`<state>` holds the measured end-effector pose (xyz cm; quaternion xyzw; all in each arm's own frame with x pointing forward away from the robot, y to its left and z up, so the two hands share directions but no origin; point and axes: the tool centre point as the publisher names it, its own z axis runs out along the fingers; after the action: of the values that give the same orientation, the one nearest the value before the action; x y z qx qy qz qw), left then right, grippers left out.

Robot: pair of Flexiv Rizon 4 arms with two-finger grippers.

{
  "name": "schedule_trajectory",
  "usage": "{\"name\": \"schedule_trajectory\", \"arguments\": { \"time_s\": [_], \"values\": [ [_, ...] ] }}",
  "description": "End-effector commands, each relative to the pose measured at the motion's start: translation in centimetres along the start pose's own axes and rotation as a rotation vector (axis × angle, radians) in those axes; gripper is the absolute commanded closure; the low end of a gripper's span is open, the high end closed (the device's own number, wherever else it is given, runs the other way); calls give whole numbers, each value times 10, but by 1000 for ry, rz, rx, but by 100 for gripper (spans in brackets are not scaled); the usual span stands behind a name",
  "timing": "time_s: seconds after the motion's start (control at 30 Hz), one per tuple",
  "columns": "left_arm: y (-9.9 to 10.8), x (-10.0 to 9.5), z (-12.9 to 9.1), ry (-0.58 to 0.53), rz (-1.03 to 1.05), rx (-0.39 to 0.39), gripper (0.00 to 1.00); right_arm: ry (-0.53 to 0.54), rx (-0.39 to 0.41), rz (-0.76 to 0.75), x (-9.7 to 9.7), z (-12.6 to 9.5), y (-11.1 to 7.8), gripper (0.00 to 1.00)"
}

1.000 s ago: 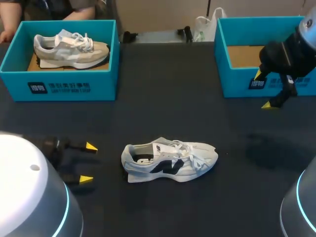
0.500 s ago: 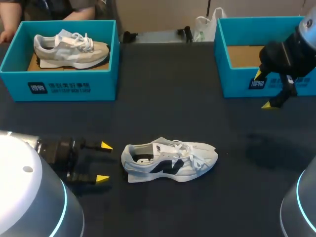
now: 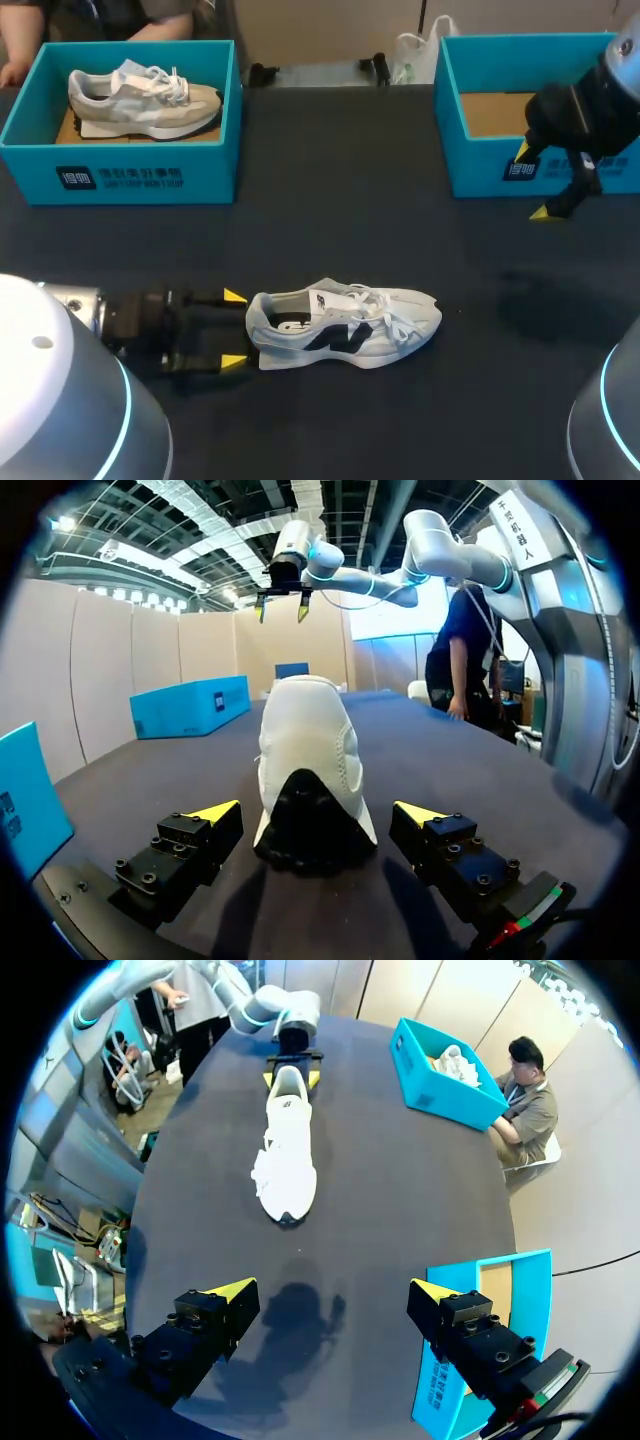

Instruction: Take the shoe out of the shoebox, open the shoe tongue, remove and reinsert the insole, then place the shoe into the shoebox

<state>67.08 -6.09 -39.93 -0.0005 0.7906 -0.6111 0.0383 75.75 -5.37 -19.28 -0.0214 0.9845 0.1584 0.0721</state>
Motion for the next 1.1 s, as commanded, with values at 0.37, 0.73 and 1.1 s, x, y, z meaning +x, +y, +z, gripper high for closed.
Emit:
{"name": "schedule_trajectory", "arguments": {
  "time_s": [0.37, 0.73, 1.1],
  "values": [
    [-2, 2, 36, -50, 2, -20, 0, 0, 2, 1, 0, 1, 0, 0],
    [-3, -8, 52, -39, -4, -42, 0, 0, 2, 1, 0, 1, 0, 0],
    [3, -10, 66, -10, -15, -69, 0, 0, 2, 1, 0, 1, 0, 0]
  ]
}}
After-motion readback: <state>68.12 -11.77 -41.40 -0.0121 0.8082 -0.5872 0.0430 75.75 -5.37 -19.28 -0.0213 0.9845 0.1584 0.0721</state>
